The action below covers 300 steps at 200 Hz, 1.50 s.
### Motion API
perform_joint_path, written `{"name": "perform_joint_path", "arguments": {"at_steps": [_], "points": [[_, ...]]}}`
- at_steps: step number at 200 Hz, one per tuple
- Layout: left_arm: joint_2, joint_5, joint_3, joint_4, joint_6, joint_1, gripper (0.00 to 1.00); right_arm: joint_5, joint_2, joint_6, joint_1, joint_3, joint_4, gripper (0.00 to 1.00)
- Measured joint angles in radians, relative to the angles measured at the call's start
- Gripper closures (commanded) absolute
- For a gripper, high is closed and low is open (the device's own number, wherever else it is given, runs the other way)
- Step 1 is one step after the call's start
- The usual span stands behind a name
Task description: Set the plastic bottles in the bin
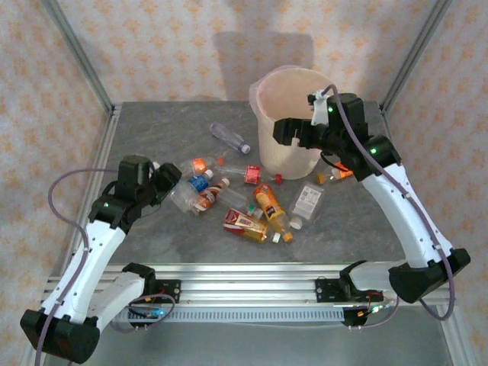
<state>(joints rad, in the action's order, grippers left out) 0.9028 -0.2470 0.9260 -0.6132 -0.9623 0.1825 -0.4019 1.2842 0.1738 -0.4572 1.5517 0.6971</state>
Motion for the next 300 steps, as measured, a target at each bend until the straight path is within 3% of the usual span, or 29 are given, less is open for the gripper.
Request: {"name": "perform_joint_path", "arguments": {"at_steps": [89, 143, 215, 234, 283, 300], "points": [[0.364, -0.116, 0.397, 0.220, 0.044, 0.082, 0.49, -0.111, 0.056, -0.029, -0.218, -0.109, -0.216, 0.01], [0.524, -0.245, 0.547, 0.243, 0.063, 0.138, 0.49, -0.142, 0.119, -0.074, -0.232, -0.095, -0.265, 0.01], [0.602, -0.336, 0.669, 0.243, 0.098, 0.218, 0.49, -0.135, 0.195, -0.105, -0.241, -0.016, -0.271, 0.00], [0.616, -0.350, 0.681, 0.241, 0.101, 0.231, 0.49, -0.101, 0.206, -0.112, -0.241, 0.002, -0.271, 0.06], [0.625, -0.348, 0.682, 0.235, 0.108, 0.236, 0.48, -0.065, 0.219, -0.122, -0.240, 0.010, -0.268, 0.35], [0.625, -0.338, 0.682, 0.239, 0.108, 0.235, 0.43, -0.053, 0.219, -0.107, -0.240, 0.010, -0.257, 0.45]]}}
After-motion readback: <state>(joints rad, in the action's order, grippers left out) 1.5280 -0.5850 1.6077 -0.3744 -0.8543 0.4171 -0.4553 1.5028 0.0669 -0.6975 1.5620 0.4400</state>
